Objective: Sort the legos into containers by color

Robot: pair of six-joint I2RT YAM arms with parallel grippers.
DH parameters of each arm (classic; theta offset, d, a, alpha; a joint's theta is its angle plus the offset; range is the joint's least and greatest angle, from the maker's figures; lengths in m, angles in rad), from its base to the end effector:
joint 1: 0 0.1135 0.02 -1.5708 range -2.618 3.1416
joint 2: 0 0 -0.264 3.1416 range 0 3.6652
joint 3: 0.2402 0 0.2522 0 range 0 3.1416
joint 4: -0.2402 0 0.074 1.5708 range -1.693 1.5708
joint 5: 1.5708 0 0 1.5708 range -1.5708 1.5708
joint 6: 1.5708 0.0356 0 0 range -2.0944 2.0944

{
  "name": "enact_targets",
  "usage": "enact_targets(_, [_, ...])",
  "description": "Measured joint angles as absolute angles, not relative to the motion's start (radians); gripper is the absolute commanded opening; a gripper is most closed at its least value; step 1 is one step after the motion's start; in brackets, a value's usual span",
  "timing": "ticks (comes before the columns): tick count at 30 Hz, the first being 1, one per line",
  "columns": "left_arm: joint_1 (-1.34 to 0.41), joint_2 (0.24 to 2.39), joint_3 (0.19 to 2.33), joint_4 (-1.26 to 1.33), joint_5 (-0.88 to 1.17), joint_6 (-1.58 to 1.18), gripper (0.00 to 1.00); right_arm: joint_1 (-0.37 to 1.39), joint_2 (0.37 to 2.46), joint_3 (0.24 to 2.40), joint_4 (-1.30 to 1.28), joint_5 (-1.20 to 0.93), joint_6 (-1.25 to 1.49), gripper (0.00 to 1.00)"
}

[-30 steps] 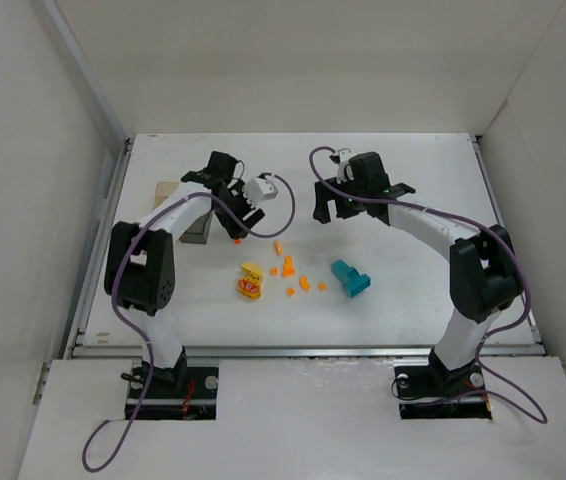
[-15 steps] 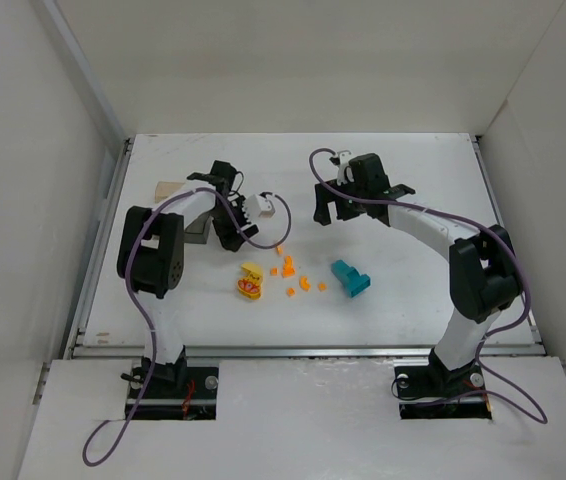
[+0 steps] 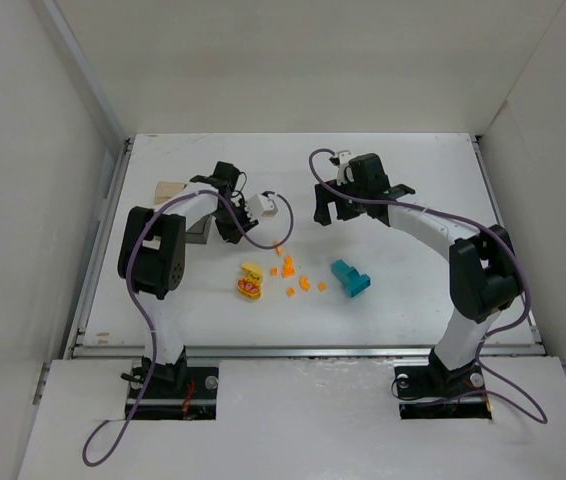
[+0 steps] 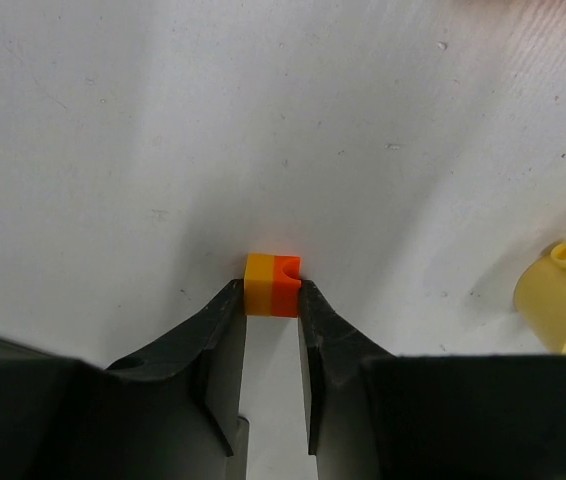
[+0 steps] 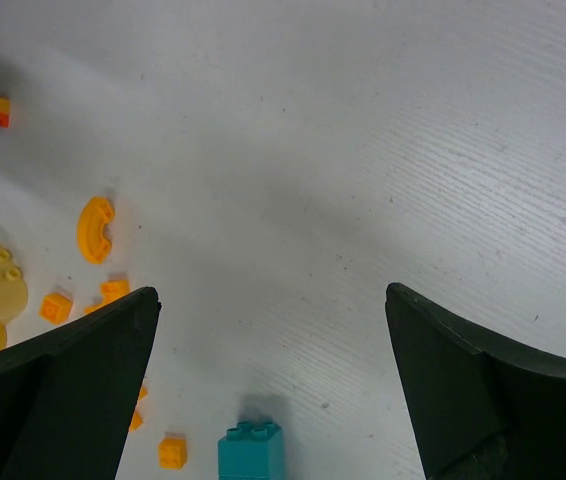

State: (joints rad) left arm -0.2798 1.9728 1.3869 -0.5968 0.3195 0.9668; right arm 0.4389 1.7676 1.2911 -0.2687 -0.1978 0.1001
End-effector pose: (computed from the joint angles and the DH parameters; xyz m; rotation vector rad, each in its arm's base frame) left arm 0.3827 -0.1216 0.1712 1.6227 2.1127 -0.2277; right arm 0.3563 0.1750 0.2395 -0.4966 2.2982 0.4986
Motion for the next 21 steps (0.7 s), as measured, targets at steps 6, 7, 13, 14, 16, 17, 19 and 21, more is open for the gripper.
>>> enact_targets(6, [-0.274, 1.966, 1.382, -0.589, 0.331, 0.934, 0.0, 0.439, 1.768, 1.291, -0.269, -0.198, 0.097, 1.0])
enact_targets(7, [-0.27, 1.964, 1.382, -0.589, 0.342, 0.917, 0.0, 0.439, 1.768, 1.291, -0.269, -0.198, 0.097, 1.0])
enact_targets(13, [-0.127, 1.869, 1.382, -0.534, 0.472, 0.636, 0.0, 0.439, 1.768, 1.291, -0.269, -0.198, 0.097, 1.0])
enact_targets(14, [-0.078, 1.828, 1.38, -0.496, 0.467, 0.554, 0.0, 0.439, 1.768, 1.291, -0.269, -0.197, 0.097, 1.0])
enact_targets(16, [0.026, 1.732, 1.368, -0.401, 0.424, 0.414, 0.0, 0.44, 1.768, 1.292, -0.27, -0.193, 0.097, 1.0])
enact_targets(17, [0.074, 1.69, 1.367, -0.369, 0.38, 0.359, 0.0, 0.442, 1.771, 1.295, -0.273, -0.188, 0.097, 1.0])
enact_targets(19, [0.147, 1.636, 1.367, -0.314, 0.299, 0.278, 0.0, 0.452, 1.785, 1.31, -0.282, -0.171, 0.098, 1.0])
enact_targets(21, [0.18, 1.62, 1.361, -0.28, 0.223, 0.221, 0.0, 0.475, 1.812, 1.339, -0.291, -0.152, 0.097, 1.0])
